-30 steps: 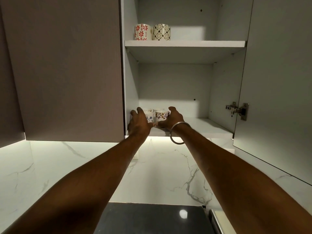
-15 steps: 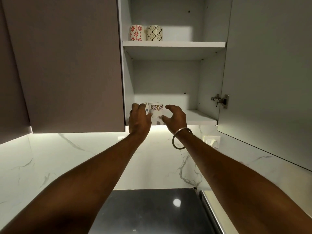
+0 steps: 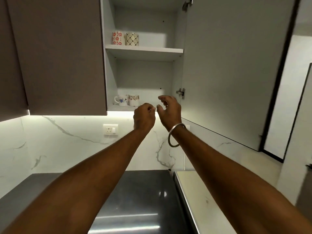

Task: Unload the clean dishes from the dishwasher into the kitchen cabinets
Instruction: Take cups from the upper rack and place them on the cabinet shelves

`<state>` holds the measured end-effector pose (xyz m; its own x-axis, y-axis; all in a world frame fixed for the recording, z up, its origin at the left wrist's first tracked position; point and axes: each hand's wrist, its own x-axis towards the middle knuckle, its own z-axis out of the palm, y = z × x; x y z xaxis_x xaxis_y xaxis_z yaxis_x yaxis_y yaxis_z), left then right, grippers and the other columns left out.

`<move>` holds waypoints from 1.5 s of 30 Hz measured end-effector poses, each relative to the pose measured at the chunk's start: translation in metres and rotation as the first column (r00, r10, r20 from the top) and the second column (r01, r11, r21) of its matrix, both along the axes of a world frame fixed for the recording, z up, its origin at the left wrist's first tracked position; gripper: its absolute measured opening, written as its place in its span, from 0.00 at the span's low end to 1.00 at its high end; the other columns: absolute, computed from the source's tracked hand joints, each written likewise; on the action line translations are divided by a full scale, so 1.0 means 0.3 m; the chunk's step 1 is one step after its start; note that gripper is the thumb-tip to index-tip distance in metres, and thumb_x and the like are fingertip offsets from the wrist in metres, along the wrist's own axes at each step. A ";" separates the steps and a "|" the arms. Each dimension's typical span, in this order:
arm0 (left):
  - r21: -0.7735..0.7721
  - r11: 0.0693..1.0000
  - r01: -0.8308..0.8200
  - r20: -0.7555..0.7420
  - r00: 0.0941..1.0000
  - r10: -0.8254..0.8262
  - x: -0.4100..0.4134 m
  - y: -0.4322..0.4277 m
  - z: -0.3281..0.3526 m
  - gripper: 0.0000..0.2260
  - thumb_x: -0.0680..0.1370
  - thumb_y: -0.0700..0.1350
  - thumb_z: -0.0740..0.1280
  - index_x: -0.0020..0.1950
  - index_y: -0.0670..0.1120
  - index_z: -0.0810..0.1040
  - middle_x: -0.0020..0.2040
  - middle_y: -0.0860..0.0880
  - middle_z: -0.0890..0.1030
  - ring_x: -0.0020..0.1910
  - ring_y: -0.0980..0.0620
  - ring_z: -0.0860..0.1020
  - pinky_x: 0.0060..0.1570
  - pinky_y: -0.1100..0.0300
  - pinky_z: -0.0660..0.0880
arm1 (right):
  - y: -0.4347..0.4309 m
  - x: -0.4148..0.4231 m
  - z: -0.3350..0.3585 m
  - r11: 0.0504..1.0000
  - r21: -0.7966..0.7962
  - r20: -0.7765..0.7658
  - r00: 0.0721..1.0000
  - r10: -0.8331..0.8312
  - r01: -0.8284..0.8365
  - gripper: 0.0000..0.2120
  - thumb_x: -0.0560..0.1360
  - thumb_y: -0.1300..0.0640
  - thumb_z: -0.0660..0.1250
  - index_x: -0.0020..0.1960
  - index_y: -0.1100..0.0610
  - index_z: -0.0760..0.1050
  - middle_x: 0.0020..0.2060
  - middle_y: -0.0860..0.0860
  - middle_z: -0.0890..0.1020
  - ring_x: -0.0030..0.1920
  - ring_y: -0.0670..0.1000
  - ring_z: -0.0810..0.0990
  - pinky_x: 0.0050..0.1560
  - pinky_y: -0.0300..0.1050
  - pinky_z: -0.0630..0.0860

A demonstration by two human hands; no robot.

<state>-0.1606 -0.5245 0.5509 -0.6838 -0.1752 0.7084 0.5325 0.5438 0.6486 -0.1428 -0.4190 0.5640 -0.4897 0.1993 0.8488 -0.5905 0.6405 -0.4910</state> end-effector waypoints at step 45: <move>0.962 0.185 0.203 0.115 0.311 -0.943 0.571 0.489 -0.168 0.16 0.87 0.46 0.57 0.66 0.37 0.77 0.57 0.38 0.85 0.57 0.37 0.84 0.57 0.40 0.80 | 0.346 0.667 -0.029 0.898 -0.028 -0.241 0.869 -0.433 0.440 0.29 0.75 0.61 0.69 0.74 0.56 0.66 0.66 0.52 0.74 0.65 0.52 0.74 0.64 0.49 0.78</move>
